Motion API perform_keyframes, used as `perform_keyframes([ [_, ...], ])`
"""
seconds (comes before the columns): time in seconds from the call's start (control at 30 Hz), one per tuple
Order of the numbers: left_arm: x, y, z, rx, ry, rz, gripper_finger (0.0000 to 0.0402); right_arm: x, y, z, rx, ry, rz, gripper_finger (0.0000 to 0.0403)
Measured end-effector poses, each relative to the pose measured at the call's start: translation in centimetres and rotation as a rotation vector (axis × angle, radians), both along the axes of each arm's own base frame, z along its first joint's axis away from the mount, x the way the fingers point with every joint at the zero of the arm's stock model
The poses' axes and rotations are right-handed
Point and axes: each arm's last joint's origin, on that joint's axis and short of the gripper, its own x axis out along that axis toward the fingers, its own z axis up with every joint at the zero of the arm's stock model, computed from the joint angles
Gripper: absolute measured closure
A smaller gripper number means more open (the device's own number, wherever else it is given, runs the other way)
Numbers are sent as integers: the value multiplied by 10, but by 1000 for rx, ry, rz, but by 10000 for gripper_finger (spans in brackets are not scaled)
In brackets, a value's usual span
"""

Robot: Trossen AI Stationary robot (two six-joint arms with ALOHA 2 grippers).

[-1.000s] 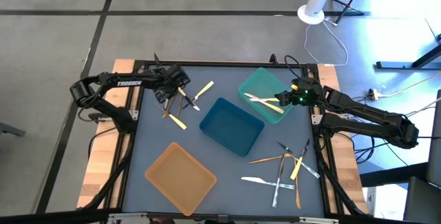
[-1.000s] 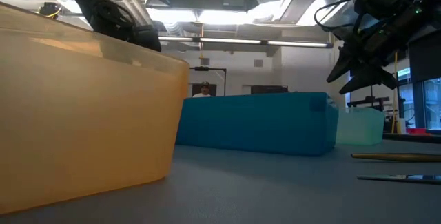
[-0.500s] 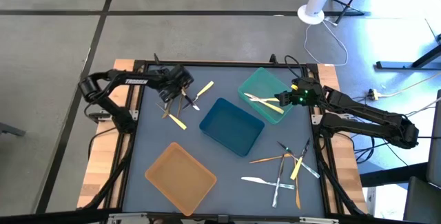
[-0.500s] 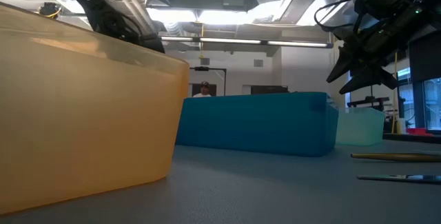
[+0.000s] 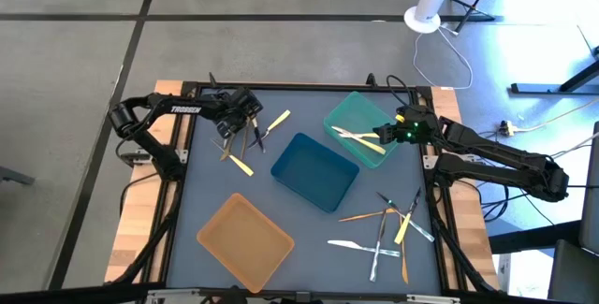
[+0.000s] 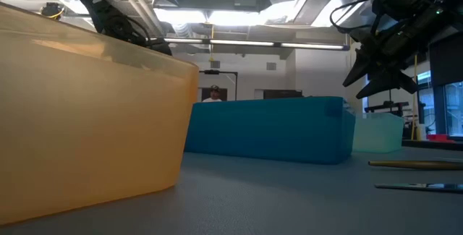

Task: Sort silverware by color (type)
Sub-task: Put the right yellow knife into the light blue bin

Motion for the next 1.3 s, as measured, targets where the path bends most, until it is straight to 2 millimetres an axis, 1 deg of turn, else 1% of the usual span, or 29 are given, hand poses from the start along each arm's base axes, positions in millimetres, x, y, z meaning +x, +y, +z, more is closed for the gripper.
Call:
perform_keyframes([
  [0.2,1,2,1,49,17,-27,240,0,0,0,0,0,0,194],
  [0.4,5,5,6,70,5,-36,241,0,0,0,0,0,0,194],
  [0.53,8,6,9,92,12,-71,241,0,0,0,0,0,0,194],
  [0.83,18,-6,10,147,56,-148,241,0,0,0,0,0,0,194],
  [1.0,24,-11,11,182,53,-188,241,0,-1,0,-12,5,-17,194],
  [1.3,25,-13,11,194,76,-209,241,0,-1,0,-15,7,-21,194],
])
